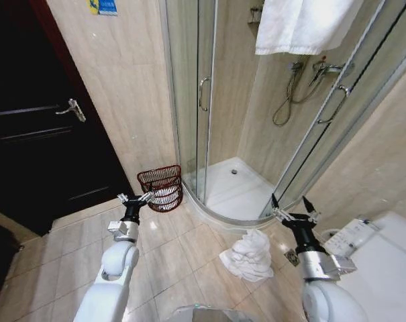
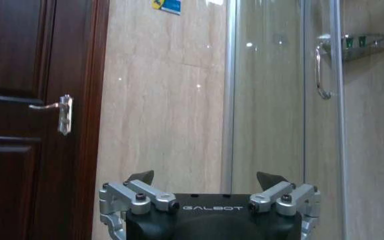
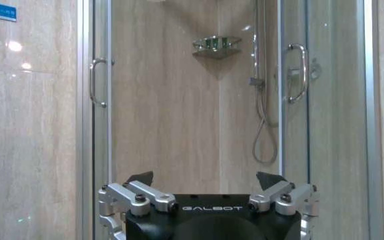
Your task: Discard the used towel into the hamper.
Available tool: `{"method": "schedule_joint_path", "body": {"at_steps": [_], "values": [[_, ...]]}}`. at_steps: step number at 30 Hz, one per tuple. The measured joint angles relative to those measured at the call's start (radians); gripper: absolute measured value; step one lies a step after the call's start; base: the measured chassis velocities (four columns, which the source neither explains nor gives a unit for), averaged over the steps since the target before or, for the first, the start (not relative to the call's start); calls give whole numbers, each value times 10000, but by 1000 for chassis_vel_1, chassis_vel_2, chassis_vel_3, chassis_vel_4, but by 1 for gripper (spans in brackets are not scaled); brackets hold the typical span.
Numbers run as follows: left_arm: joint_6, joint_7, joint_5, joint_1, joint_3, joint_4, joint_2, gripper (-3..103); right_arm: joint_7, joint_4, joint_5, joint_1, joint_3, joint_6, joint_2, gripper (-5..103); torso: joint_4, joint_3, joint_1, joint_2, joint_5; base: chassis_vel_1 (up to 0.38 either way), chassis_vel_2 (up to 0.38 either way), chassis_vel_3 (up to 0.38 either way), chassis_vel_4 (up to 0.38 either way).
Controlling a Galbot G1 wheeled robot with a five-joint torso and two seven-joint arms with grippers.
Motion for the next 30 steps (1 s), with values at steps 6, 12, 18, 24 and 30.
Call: {"method": "schedule_joint_path", "body": {"at_steps": [6,12,18,24,30], "values": [[61,147,17,173,-80,-229,69,100,240,156,10,37,33,2,7,100,-1,177,139,314,0,0,0,0,0],[118,339,-228,338,-54,-457,355,100,418,240,51,107,-2,-10,7,100,0,334,255,585,0,0,0,0,0],[161,398,-323,387,-31,-587,496,100,743,446,25,65,-3,-159,6,100,0,516,401,914,0,0,0,0,0],[166,398,-354,415,-14,-599,475,100,1017,642,6,4,5,-413,-26,100,-1,681,550,1232,-1,0,0,0,0],[162,395,-376,467,-20,-609,466,100,1131,729,0,25,-7,-519,-143,100,0,836,671,1505,0,0,0,0,0]]}}
